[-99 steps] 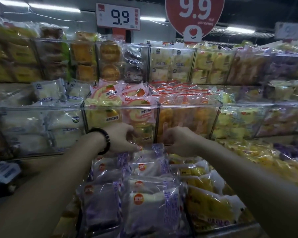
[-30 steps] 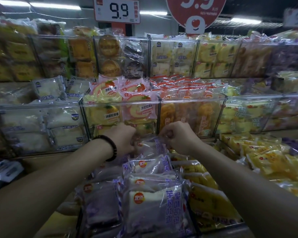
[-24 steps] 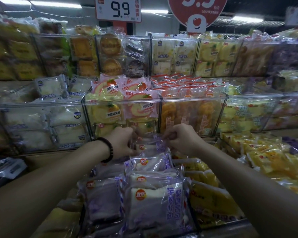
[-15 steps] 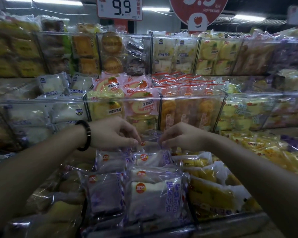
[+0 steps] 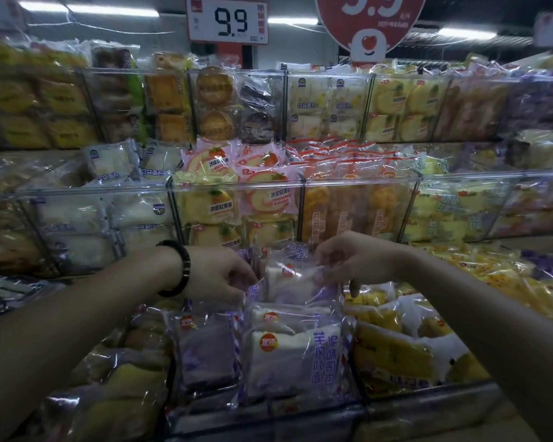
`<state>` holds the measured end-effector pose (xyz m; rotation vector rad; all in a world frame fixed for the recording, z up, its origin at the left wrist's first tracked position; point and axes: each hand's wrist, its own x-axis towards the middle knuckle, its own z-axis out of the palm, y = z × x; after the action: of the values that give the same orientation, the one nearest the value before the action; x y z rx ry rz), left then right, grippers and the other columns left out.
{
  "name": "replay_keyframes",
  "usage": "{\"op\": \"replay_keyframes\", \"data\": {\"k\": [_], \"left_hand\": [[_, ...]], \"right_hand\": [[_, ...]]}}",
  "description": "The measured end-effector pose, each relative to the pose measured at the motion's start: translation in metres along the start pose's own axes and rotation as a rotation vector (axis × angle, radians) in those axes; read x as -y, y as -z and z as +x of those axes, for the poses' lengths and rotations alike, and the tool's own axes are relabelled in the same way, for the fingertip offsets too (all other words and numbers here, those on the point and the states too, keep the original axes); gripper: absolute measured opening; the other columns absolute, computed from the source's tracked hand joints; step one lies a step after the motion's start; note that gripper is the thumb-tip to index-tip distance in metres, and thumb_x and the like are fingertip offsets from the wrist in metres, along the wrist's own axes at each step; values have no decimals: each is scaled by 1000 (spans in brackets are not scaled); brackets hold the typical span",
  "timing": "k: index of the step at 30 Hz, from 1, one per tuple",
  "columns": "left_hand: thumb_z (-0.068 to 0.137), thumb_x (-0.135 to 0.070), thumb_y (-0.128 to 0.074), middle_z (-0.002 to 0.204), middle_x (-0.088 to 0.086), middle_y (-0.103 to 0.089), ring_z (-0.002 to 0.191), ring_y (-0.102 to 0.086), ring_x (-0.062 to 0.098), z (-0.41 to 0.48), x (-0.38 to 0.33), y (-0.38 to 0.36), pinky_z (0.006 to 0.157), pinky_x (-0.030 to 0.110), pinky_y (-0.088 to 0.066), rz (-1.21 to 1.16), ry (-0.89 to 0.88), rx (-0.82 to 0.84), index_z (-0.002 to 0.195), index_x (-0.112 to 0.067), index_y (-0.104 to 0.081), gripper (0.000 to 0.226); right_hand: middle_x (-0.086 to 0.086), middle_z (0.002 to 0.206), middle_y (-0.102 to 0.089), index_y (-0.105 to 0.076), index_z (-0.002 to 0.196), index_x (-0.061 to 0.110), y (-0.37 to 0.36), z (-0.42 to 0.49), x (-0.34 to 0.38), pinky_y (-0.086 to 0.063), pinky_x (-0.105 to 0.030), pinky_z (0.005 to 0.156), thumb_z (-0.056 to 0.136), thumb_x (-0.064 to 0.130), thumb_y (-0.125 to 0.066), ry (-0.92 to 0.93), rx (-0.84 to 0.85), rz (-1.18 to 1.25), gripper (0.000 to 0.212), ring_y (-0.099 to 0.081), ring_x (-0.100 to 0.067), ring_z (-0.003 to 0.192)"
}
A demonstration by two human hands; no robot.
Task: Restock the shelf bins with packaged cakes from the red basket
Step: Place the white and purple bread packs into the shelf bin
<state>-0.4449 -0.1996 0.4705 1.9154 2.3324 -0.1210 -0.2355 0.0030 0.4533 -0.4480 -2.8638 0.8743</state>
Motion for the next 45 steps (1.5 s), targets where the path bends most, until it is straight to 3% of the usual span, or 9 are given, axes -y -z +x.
{"op": "replay_keyframes", "data": {"k": [6, 13, 19, 22, 27, 31, 35, 40, 45], "left_hand": [[94, -42, -69, 99, -1, -73, 85, -65, 14, -4, 7, -2, 86, 37, -56, -45, 18, 10, 131, -40, -66, 38], [85, -45, -78, 112, -20, -69, 103, -63, 4, -9, 15, -8, 96, 35, -54, -3, 5, -44, 121, -52, -65, 39], [89, -48, -75, 106, -24, -69, 92, -64, -4, -14, 26, -11, 88, 29, -56, -95, 5, 29, 129, -54, -59, 44], [94, -44, -72, 106, -22, -75, 85, -67, -10, -22, 30, -7, 74, 13, -50, -230, -13, 107, 132, -51, -59, 41], [93, -28, -76, 101, -17, -75, 70, -65, -13, -28, 34, -8, 61, 8, -47, -313, -1, 95, 131, -50, -58, 47], [93, -33, -74, 102, -14, -69, 80, -65, -3, -24, 37, -19, 72, 20, -54, -175, 52, 27, 137, -45, -55, 50], [91, -44, -74, 94, -21, -72, 83, -67, -5, -26, 42, -16, 77, 20, -57, -207, 33, -95, 116, -48, -68, 26], [93, -38, -71, 99, -17, -66, 89, -60, 2, -19, 68, -16, 77, 22, -48, 30, 164, -402, 109, -37, -70, 16], [88, -37, -76, 116, -4, -70, 105, -65, 16, -3, 78, -33, 84, 27, -52, 43, 245, -310, 118, -23, -67, 35]], "right_hand": [[-2, 108, -71, -70, 123, 29, 7, 2, -1, -58, -28, 62, 98, 25, -70, -21, -396, 178, 25, -72, -18, 74], [14, 122, -69, -75, 112, 33, -17, 25, 7, -57, -37, 93, 98, 29, -71, 50, -320, -143, 15, -65, -7, 104], [8, 121, -74, -79, 115, 29, -26, 42, 17, -50, -18, 77, 95, 28, -75, 65, -406, -211, 20, -63, -4, 95], [3, 123, -70, -80, 112, 29, -36, 46, 15, -49, -24, 77, 93, 26, -78, -75, -314, -278, 19, -63, -14, 101], [1, 123, -68, -78, 109, 27, -39, 49, 22, -57, -31, 81, 93, 18, -77, -164, -297, -370, 18, -66, -22, 106], [-2, 114, -71, -77, 101, 26, -39, 50, 32, -63, -41, 84, 93, 11, -74, -207, -244, -480, 18, -69, -25, 99], [-9, 113, -72, -76, 112, 16, -31, 53, 49, -64, -41, 82, 94, 10, -61, -248, -120, -502, 24, -71, -29, 102], [-2, 102, -73, -76, 106, 15, -26, 71, 84, -62, -36, 81, 89, 14, -61, 20, -388, -403, 23, -68, -21, 92], [0, 101, -78, -80, 105, 20, -56, 102, 100, -61, -36, 86, 91, 18, -69, 155, -143, -475, 18, -71, -20, 93]]}}
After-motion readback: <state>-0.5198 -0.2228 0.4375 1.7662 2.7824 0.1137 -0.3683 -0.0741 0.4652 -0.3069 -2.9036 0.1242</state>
